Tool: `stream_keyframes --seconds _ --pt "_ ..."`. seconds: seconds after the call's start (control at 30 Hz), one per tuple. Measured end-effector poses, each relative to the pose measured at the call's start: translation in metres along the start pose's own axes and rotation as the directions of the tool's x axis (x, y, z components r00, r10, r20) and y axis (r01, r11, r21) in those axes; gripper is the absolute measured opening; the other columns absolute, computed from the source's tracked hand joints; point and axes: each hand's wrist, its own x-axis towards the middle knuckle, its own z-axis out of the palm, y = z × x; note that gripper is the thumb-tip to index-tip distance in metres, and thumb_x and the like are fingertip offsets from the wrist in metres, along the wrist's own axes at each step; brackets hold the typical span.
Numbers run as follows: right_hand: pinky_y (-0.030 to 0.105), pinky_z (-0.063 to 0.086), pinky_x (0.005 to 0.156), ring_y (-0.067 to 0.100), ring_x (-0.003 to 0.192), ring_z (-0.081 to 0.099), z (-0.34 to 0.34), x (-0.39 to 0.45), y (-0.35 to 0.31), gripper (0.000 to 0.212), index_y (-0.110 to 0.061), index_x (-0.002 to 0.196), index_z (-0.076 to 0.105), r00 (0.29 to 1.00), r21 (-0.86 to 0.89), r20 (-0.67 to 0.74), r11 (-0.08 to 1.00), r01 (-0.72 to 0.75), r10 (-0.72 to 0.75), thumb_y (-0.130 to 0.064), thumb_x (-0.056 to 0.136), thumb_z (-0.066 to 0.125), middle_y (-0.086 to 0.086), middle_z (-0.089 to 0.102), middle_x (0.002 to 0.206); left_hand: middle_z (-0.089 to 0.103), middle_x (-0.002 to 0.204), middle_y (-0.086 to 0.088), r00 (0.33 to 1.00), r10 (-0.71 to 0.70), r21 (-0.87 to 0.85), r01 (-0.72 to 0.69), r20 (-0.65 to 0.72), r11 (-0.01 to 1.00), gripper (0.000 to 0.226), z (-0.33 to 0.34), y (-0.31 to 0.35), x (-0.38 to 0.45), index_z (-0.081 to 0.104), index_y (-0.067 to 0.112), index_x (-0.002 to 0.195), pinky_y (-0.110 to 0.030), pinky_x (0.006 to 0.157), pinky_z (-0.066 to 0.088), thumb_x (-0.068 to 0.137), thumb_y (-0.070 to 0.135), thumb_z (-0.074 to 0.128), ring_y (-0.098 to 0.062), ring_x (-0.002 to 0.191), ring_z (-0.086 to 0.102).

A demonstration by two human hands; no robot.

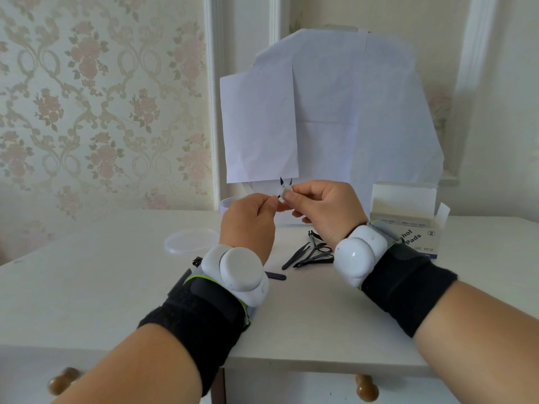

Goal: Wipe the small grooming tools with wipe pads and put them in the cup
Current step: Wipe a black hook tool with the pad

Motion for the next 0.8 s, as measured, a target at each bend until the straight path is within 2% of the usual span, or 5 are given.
stream_keyframes --seconds 0.13,0.23,0.37,0.57,0.8 --pt "0.032 0.056 0.070 0.011 0.072 0.067 0.0015 0.0031 0.0013 0.011 -0.024 0.082 0.078 0.975 -0.389 -0.081 0.907 0.161 -0.207 -0.030 0.087 0.070 -0.007 0.073 0.072 0.052 0.063 0.011 1.000 -0.009 0.031 0.009 0.008 0.999 0.028 0.0000 0.0001 0.0001 0.072 0.019 0.091 -0.035 0.074 0.054 0.100 0.029 0.047 -0.009 0.058 0.049" --pt "0.036 0.056 0.069 0.016 0.072 0.065 0.0036 0.0031 0.0007 0.016 -0.025 0.082 0.075 0.975 -0.491 -0.070 0.858 0.151 -0.211 -0.033 0.089 0.064 -0.006 0.071 0.070 0.052 0.062 0.010 1.000 -0.008 0.040 0.008 -0.013 0.999 0.028 0.0000 0.0000 -0.0002 0.072 0.021 0.089 -0.034 0.071 0.054 0.099 0.030 0.047 -0.010 0.058 0.049" --pt "0.039 0.055 0.067 0.025 0.073 0.064 0.0042 0.0020 -0.0021 0.023 -0.016 0.082 0.071 0.974 -0.544 -0.041 0.823 0.165 -0.223 -0.034 0.091 0.061 0.003 0.069 0.071 0.054 0.070 0.004 0.998 0.030 0.056 -0.026 -0.059 0.998 0.029 -0.0002 -0.0012 0.0016 0.070 0.025 0.086 -0.026 0.062 0.041 0.100 0.032 0.045 -0.013 0.060 0.049" --pt "0.041 0.052 0.064 0.027 0.065 0.054 0.0021 0.0058 0.0002 0.028 -0.015 0.077 0.070 0.978 -0.558 0.002 0.811 0.174 -0.208 -0.035 0.094 0.060 0.000 0.054 0.056 0.052 0.064 0.010 0.989 0.027 -0.017 -0.030 -0.144 0.999 0.030 -0.0023 -0.0015 0.0016 0.068 0.024 0.083 -0.030 0.068 0.042 0.100 0.030 0.044 -0.017 0.062 0.048" --pt "0.041 0.053 0.069 0.026 0.071 0.061 0.0027 0.0036 0.0018 0.022 -0.017 0.086 0.072 0.956 -0.519 -0.006 0.818 0.248 -0.293 -0.032 0.094 0.060 0.003 0.067 0.069 0.052 0.063 0.008 0.997 0.015 -0.048 -0.018 -0.073 0.999 0.029 -0.0005 -0.0006 -0.0008 0.070 0.022 0.086 -0.034 0.068 0.051 0.100 0.029 0.046 -0.014 0.057 0.048"
